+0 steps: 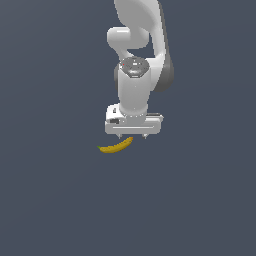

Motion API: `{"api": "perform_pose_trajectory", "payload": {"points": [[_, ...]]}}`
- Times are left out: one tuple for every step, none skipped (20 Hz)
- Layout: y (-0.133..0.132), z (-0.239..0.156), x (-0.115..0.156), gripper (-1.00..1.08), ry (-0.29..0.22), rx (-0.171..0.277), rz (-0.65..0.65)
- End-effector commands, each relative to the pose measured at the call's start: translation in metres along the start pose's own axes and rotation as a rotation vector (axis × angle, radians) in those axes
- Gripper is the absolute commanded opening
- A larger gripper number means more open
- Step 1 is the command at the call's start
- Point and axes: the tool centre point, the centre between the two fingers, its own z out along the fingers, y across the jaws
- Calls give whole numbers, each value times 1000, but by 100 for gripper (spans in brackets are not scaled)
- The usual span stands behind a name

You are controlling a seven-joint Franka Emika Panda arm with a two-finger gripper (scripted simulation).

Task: Pick up the object and move it to a goal position.

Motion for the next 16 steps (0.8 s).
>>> {"api": "perform_pose_trajectory", "payload": {"points": [[0, 0, 0, 100, 0, 0, 0], [0, 0, 0, 100, 0, 0, 0], [1, -1, 0, 100, -1, 2, 1], [1, -2, 0, 100, -1, 4, 2], [2, -3, -1, 100, -2, 7, 3], [4, -5, -1, 100, -3, 10, 3], [4, -7, -1, 100, -4, 13, 1], [5, -8, -1, 100, -4, 15, -1], [5, -9, -1, 100, -4, 17, -4], [5, -10, -1, 100, -4, 17, -7], [5, -10, -1, 100, -4, 17, -9], [5, -10, -1, 100, -4, 17, -10], [5, -10, -1, 100, -4, 17, -10], [5, -10, -1, 100, -4, 17, -8], [5, -9, -1, 100, -4, 17, -5], [6, -9, -1, 100, -4, 17, 0]]}}
